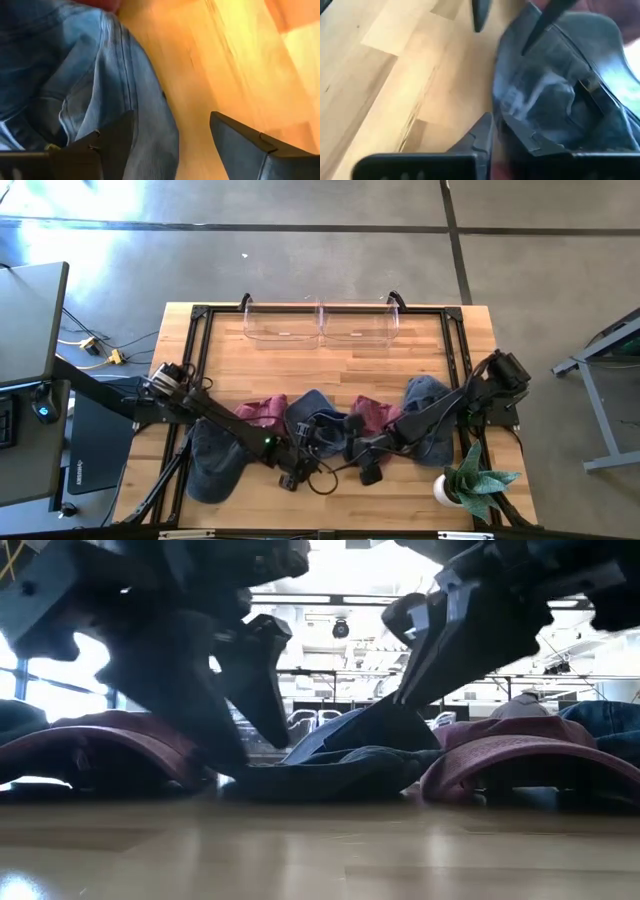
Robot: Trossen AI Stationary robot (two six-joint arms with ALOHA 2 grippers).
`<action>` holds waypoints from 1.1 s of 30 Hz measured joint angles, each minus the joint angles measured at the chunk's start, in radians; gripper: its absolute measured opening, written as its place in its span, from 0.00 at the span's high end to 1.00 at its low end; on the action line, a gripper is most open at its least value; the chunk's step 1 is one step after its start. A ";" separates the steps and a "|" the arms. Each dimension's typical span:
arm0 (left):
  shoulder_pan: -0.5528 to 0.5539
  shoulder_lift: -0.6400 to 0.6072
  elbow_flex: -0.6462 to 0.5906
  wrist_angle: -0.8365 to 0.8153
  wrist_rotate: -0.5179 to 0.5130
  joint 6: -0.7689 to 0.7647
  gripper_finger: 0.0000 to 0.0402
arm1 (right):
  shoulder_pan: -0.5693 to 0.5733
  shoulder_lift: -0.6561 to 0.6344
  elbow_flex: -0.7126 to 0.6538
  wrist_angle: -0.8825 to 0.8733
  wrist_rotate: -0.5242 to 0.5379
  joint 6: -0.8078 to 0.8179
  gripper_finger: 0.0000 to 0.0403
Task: Pick & Place hat
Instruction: Put the middle blue cap into the right transparent bin
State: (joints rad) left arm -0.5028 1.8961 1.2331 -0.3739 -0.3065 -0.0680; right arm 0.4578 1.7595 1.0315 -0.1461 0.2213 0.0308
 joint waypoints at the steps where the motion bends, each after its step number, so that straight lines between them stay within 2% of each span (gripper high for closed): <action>1: -0.006 0.000 -0.001 -0.004 -0.018 0.008 0.36 | 0.002 0.012 0.000 0.014 0.001 -0.017 0.88; 5: -0.025 0.012 -0.003 0.016 -0.105 0.019 0.37 | 0.001 0.060 0.000 0.045 0.028 -0.105 0.75; 9: -0.020 0.058 -0.006 0.024 -0.143 0.017 0.39 | 0.001 0.106 0.000 0.039 0.093 -0.187 0.64; 11: -0.020 0.082 -0.003 0.046 -0.148 0.014 0.40 | 0.001 0.120 0.000 0.029 0.123 -0.225 0.61; 15: -0.025 0.116 0.010 0.044 -0.224 0.001 0.44 | 0.001 0.131 0.001 0.012 0.180 -0.266 0.59; 19: -0.023 0.124 0.035 0.034 -0.231 -0.004 0.57 | 0.001 0.131 0.001 -0.007 0.188 -0.267 0.62; 25: -0.019 0.130 0.082 -0.037 -0.212 0.042 0.94 | 0.001 0.132 0.001 -0.007 0.133 -0.268 0.77; 26: -0.019 0.129 0.098 -0.069 -0.212 0.043 0.97 | 0.001 0.132 0.001 -0.007 0.124 -0.268 0.81; 30: -0.020 0.129 0.164 -0.200 -0.200 0.050 0.96 | 0.001 0.132 0.001 -0.007 0.082 -0.269 0.95; 33: -0.020 0.127 0.183 -0.247 -0.136 0.076 0.99 | 0.001 0.132 0.001 -0.010 0.076 -0.276 0.94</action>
State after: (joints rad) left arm -0.5232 2.0230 1.4162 -0.6207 -0.4425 0.0083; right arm 0.4591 1.8919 1.0328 -0.1562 0.2969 -0.2451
